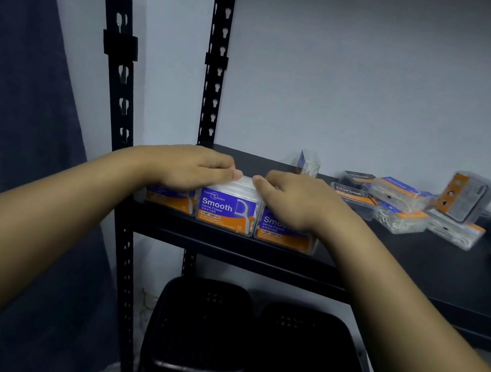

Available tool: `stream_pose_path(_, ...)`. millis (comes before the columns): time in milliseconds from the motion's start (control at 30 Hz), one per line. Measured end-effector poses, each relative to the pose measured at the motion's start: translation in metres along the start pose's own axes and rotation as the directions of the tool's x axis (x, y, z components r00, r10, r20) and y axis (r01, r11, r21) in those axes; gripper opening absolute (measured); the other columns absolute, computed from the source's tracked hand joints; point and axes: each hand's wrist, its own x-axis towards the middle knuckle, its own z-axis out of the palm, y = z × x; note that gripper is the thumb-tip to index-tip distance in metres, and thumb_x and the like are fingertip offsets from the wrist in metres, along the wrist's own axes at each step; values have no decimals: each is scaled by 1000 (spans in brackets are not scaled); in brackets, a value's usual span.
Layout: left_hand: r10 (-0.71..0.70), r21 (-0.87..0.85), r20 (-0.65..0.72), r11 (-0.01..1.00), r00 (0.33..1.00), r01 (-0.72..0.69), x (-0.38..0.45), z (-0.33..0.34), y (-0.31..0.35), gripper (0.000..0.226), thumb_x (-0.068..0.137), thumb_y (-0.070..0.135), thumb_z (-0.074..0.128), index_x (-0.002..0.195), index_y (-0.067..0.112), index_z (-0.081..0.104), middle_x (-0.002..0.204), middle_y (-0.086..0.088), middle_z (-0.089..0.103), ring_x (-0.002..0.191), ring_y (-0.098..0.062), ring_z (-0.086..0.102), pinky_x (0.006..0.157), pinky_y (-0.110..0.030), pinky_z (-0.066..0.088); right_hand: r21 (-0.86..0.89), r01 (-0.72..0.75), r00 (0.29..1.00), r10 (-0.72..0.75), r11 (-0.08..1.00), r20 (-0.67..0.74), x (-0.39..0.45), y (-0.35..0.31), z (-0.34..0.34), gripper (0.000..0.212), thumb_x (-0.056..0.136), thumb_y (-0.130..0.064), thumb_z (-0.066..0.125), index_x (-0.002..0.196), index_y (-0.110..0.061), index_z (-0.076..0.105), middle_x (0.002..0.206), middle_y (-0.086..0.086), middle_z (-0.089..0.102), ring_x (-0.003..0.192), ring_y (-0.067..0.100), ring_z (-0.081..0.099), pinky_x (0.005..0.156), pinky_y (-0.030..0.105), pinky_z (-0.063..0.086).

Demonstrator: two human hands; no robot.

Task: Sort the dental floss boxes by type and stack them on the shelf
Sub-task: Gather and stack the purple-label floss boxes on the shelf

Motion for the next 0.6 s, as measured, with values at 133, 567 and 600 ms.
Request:
stream_pose_path(133,-1,-6,6,1000,1000,1,-1,0,1,48,97,60,36,114,23,61,107,5,72,97,-11,69,93,-42,55,-7,-3,1000,3,1000,-12,1,0,2,52,104,-61,20,107,-27,59,117,6,70,110,29,63,97,49,50)
stream_pose_path(567,-13,46,-20,999,1000,14,-6,1,3,44,100,58,36,110,23,60,105,6,71,95,-10,68,91,-41,55,-1,6,999,-6,1000,-32,4,2,6,53,102,-63,18,104,-28,58,116,6,70,109,29,63,96,49,51)
stream_pose_path(600,-8,50,-22,999,1000,9,-7,1,4,44,99,59,35,110,23,60,105,6,71,96,-10,68,91,-41,55,-2,5,999,-5,1000,-34,4,2,6,53,102,-63,18,104,-28,58,116,6,70,109,30,63,96,50,51)
